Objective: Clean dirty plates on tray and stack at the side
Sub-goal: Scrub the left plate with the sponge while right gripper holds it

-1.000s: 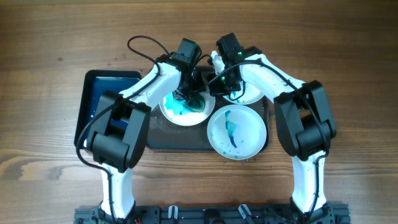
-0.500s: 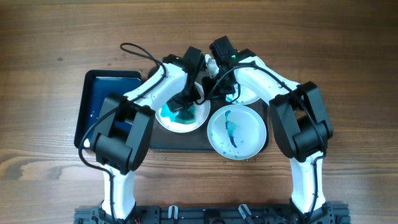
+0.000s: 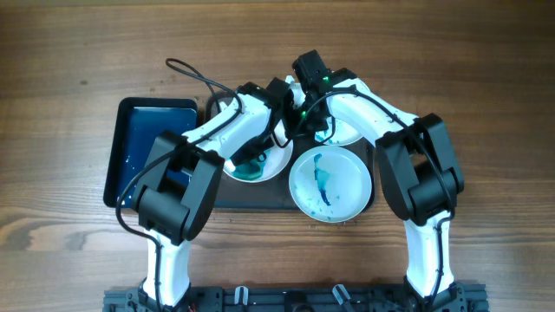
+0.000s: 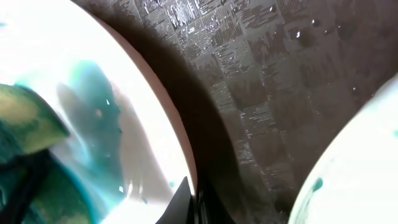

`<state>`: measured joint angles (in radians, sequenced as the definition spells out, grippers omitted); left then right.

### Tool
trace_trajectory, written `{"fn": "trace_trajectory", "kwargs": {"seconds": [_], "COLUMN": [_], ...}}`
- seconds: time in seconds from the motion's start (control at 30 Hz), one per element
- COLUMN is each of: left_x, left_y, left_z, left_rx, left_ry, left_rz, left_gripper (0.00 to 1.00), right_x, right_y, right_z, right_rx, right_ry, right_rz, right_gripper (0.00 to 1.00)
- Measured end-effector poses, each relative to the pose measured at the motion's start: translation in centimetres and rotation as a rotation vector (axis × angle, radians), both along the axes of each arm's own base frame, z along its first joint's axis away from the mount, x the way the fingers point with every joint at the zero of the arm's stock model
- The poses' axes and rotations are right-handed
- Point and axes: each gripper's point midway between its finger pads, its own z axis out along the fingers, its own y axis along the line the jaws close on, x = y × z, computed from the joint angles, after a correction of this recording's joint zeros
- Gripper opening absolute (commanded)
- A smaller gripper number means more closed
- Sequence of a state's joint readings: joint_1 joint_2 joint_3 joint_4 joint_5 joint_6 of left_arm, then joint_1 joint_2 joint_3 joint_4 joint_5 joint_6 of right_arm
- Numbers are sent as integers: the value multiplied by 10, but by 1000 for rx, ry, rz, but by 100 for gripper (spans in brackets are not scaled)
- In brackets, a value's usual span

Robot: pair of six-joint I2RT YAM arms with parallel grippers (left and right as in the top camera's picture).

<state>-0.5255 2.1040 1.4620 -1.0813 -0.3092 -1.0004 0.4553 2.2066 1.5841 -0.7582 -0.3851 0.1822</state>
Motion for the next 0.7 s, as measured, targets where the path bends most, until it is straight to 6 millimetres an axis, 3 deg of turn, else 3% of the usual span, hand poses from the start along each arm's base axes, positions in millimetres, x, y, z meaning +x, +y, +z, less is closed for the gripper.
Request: {"fn": "trace_trajectory", "kwargs": {"seconds": [0.3,0.53,0.7], "left_x": [25,58,67], "left_y": [3,-36,-46], "left_z": [-1,-4,-4], "left_rx": [35,-204,-369], "left_ry": [-118,-164,-136], "left_rz": [-1,-174,-254], "left_gripper": [4,4,4], "right_x": [4,6,10], "right_y": [-3,-5,-13], "right_z": [0,-1,-1], "right_rx": [-4,-12,-21], "right_ry": [-6,-9,-11], "right_rz": [-18,-27,-44], "right_gripper": [4,4,4]}}
